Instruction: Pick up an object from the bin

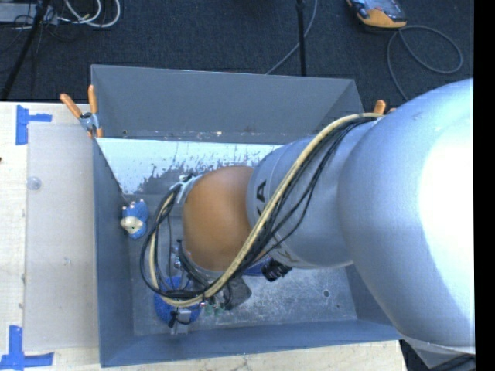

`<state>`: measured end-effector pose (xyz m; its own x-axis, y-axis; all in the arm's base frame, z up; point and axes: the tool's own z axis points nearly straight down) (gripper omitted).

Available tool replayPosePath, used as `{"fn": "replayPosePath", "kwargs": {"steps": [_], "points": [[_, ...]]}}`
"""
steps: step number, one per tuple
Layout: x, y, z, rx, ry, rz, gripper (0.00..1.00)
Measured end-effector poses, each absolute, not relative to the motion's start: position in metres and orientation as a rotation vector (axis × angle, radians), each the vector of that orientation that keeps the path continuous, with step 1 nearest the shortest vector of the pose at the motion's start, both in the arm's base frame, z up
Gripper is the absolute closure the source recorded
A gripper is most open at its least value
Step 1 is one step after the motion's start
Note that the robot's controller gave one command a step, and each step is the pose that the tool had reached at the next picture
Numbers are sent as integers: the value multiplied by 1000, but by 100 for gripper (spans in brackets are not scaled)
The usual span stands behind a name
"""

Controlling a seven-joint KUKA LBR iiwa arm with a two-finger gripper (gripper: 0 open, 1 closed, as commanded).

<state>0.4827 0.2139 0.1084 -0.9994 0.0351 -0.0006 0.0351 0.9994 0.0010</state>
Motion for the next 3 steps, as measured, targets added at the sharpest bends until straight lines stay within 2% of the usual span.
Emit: {"fn": "replayPosePath", "kwargs": {"steps": [1,2,3], "points": [[476,193,70,271,3123,5,0],[478,184,72,305,3119,9,0],[480,151,70,398,3109,7,0]]}}
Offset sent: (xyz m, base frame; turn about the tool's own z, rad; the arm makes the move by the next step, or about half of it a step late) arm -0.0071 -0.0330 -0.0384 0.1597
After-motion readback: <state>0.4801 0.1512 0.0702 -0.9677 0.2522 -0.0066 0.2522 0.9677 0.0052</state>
